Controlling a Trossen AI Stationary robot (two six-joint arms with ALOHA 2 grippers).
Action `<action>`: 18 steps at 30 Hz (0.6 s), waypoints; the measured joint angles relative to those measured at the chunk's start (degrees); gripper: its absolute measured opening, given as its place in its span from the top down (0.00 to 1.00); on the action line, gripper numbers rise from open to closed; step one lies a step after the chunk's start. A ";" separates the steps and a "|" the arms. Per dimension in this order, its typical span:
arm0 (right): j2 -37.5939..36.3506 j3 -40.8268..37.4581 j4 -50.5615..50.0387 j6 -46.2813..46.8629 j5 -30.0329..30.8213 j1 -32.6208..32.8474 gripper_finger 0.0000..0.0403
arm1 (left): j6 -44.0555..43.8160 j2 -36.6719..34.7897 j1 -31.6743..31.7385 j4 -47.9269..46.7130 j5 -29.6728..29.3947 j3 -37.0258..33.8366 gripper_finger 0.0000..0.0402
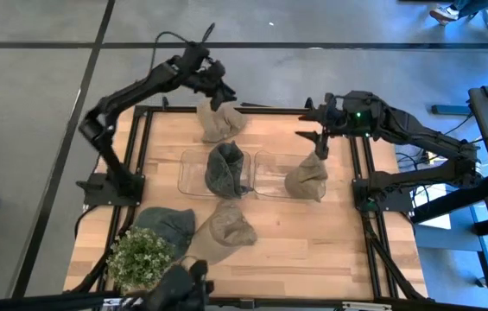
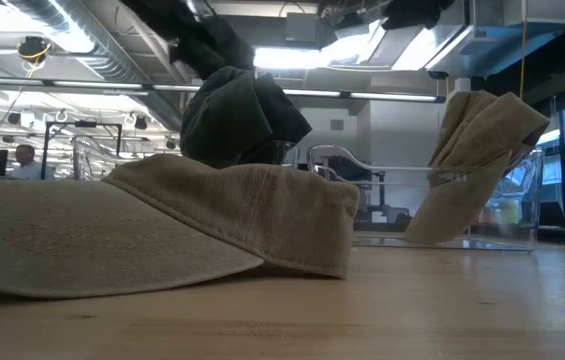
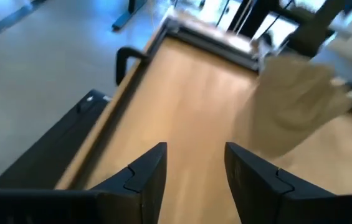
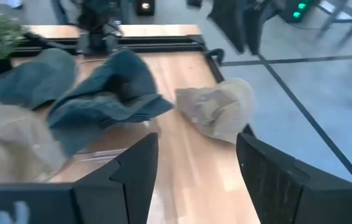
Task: Pick & Place hat
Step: Put the top brown cap into the right transparent bin
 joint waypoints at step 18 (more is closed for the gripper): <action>0.04 0.00 0.29 -0.45 0.15 -14.51 0.46 | 15.64 17.35 -0.83 -0.33 -11.85 0.57 0.61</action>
